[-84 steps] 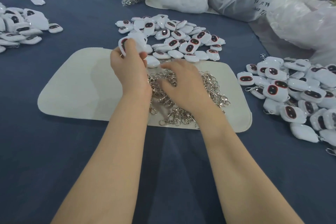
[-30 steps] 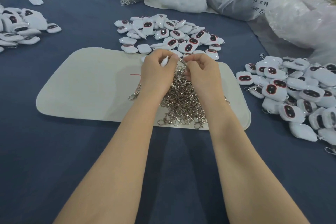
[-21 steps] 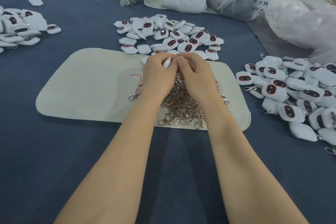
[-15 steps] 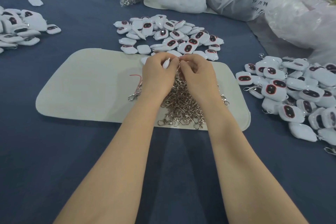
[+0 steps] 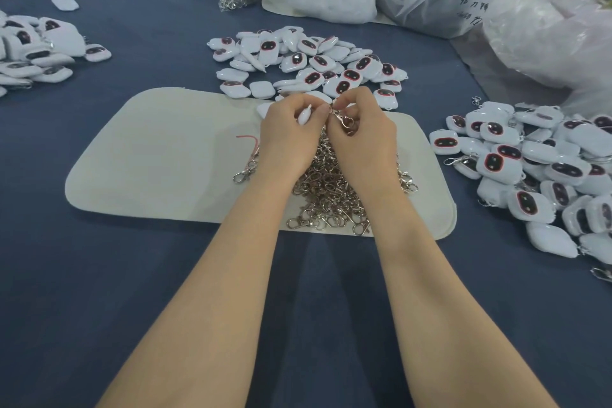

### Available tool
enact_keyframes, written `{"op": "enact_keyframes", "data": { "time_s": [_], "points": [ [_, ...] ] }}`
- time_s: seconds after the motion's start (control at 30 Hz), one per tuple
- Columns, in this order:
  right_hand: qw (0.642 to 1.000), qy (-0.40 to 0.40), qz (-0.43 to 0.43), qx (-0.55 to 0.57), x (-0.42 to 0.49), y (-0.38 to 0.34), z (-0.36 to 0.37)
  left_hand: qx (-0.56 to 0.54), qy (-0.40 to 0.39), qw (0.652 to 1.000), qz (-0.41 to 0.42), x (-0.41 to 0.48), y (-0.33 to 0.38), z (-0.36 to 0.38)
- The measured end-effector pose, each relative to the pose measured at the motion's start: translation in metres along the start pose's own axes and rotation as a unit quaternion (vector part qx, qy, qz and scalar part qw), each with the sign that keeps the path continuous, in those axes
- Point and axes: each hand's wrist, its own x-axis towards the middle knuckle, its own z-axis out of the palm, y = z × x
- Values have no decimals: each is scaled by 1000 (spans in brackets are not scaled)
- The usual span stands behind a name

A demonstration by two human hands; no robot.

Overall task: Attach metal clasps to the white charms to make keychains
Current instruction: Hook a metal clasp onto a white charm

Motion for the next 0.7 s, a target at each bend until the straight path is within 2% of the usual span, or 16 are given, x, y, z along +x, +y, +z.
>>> {"op": "enact_keyframes", "data": {
  "time_s": [0.7],
  "points": [
    [999, 37, -6, -8, 1, 0, 5, 10, 11, 1000, 18, 0, -1, 1]
  ]
}}
